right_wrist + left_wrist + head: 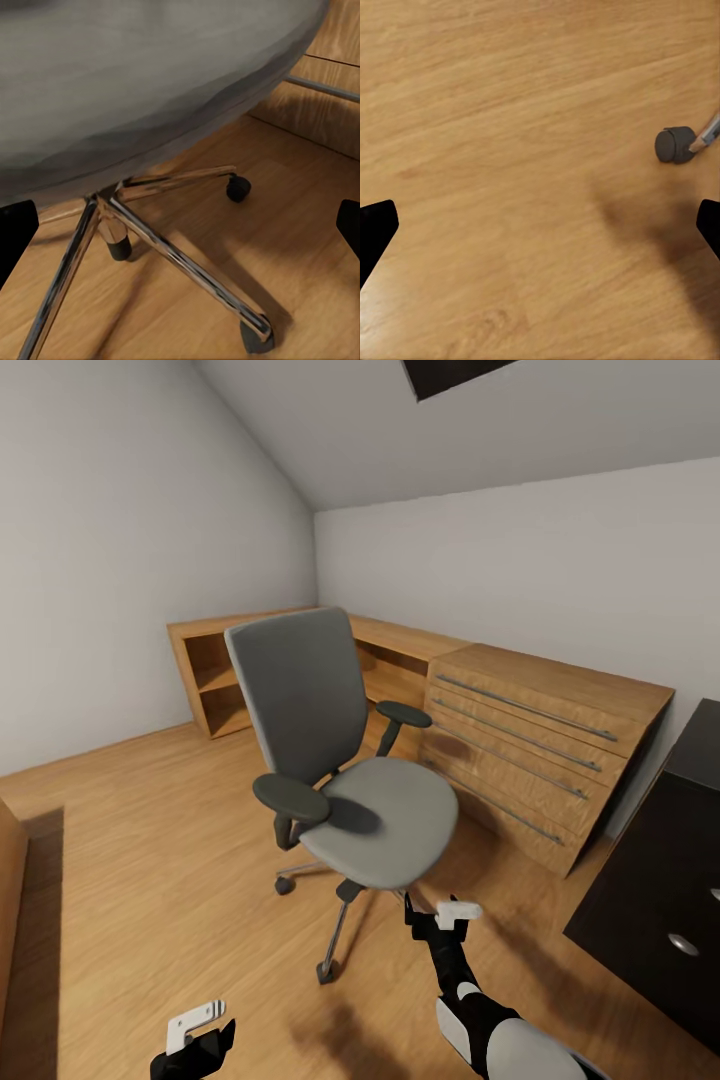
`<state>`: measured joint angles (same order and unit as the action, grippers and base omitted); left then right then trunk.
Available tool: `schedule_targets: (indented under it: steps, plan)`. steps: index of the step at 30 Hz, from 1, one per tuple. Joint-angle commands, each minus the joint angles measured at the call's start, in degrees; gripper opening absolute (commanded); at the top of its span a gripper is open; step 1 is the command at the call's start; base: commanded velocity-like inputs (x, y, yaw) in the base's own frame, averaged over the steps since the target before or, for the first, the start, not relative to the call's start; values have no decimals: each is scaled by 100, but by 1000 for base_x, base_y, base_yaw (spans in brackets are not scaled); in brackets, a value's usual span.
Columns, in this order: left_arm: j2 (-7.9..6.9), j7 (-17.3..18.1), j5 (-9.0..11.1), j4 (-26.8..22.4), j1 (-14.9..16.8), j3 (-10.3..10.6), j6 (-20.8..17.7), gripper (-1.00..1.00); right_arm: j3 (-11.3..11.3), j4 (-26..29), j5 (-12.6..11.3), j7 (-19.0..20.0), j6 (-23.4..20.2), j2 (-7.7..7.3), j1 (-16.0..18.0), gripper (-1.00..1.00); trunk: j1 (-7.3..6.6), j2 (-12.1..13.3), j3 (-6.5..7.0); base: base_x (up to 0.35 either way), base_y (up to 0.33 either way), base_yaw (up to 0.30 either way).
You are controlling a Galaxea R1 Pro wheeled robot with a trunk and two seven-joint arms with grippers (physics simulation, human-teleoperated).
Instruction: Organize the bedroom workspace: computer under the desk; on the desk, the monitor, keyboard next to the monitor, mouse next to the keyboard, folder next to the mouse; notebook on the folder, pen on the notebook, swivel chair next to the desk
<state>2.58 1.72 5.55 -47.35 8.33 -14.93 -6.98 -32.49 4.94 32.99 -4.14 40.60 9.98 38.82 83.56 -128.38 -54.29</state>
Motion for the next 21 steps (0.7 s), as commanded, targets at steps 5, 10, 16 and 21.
schedule_targets:
  steps: [5, 10, 16, 21]
  plan:
    - [6, 13, 60, -11, 2, -19, -42, 100, -20, -2, 67, -31, 1, 2, 3, 100, -1, -2, -5, 5, 0, 0]
    - [10, 19, 57, -11, 2, -19, -40, 100, -14, -21, 110, 12, -13, 2, 3, 100, -1, -2, -5, 0, 0, 0]
    - [11, 19, 59, -11, 2, -19, -40, 100, -12, -157, 649, 166, -17, 2, 3, 100, -1, -2, -5, 0, 53, 0]
    - [7, 6, 60, 24, 2, -19, -49, 100, -11, -190, 792, 196, -17, 2, 3, 100, -1, -2, -5, 0, 12, 0]
